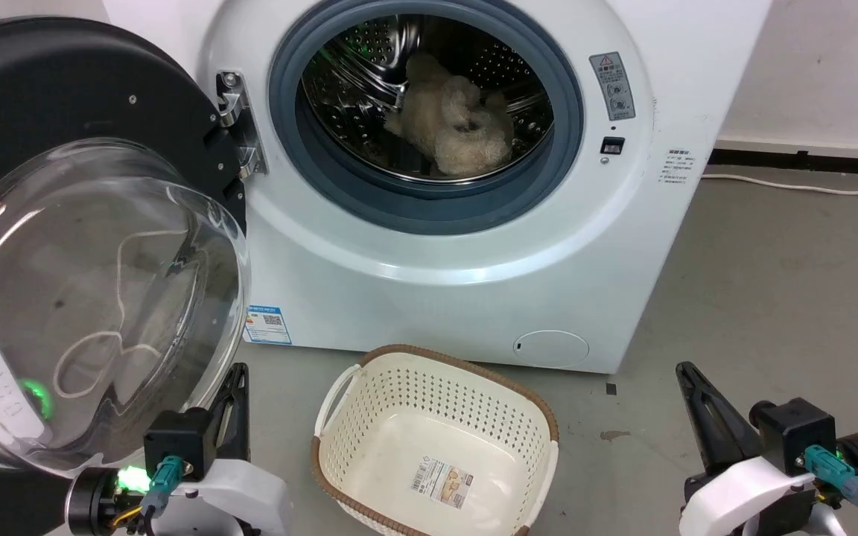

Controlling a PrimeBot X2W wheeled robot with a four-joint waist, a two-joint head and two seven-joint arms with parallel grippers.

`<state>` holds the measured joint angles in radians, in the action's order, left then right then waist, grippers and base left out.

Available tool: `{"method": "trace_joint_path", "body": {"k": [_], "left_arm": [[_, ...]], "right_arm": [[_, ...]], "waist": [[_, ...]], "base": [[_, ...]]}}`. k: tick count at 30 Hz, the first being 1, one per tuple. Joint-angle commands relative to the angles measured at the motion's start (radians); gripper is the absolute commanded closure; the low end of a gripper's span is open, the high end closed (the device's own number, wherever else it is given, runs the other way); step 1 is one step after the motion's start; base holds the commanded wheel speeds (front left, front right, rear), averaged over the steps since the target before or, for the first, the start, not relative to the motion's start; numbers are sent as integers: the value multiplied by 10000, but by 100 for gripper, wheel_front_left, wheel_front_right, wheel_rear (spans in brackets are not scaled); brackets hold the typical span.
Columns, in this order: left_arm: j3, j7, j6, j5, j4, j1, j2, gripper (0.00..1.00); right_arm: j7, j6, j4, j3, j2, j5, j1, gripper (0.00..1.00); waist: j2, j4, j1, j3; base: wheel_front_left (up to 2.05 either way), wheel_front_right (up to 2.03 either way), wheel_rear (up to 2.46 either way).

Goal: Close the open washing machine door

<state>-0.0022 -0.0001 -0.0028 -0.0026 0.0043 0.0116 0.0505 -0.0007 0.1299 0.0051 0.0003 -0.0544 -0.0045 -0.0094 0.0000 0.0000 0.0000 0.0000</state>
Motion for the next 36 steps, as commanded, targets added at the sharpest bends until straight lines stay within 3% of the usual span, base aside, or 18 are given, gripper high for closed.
{"method": "trace_joint_path", "body": {"k": [1, 18, 19, 36], "left_arm": [[22, 1, 28, 26, -43, -116, -3, 100], [22, 1, 28, 26, -43, -116, -3, 100], [-11, -6, -2, -2, 6, -4, 0, 0], [-121, -320, 15, -20, -31, -55, 11, 0]], "right_arm": [[7, 8, -51, -3, 42, 45, 94, 100], [7, 8, -51, -3, 42, 45, 94, 100], [-4, 0, 4, -1, 0, 4, 1, 0], [-319, 1, 14, -102, 2, 258, 63, 0]], "waist": [[0, 0, 0, 0], [0, 0, 0, 0], [0, 0, 0, 1], [0, 174, 0, -12]], "base": [[0, 0, 0], [0, 0, 0], [0, 0, 0], [0, 0, 0]]}}
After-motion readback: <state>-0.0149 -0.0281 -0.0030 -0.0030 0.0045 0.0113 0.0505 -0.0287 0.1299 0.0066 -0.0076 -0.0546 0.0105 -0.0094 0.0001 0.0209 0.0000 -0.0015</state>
